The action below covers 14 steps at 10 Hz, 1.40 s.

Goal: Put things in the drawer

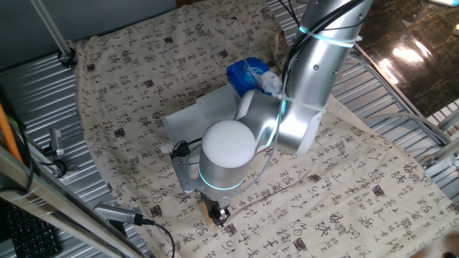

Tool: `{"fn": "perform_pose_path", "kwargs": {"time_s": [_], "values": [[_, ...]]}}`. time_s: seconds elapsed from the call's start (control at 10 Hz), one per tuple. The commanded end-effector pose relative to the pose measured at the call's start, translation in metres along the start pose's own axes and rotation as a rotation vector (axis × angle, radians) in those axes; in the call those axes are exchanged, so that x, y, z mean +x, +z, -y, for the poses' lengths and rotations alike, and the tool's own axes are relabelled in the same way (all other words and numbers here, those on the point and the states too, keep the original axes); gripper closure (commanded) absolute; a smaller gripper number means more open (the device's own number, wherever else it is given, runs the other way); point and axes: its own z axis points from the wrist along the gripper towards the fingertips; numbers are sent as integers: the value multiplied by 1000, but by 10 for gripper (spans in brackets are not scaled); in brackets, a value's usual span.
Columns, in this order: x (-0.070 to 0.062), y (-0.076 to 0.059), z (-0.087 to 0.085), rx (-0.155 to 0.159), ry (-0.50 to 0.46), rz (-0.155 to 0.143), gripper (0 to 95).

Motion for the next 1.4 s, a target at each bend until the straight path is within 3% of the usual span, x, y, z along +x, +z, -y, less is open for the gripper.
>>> {"fn": "perform_pose_path", "kwargs": {"time_s": [0.1,0.5,0.8,1.0,1.4], "values": [[-1,-11,0,-2,-1,-1,950],[-9,-52,-7,-15,-3,-3,950],[-8,-85,-7,-35,-16,2,950],[-7,-111,-3,-43,-23,-1,950],[-6,-146,10,-60,-39,-12,950]]}}
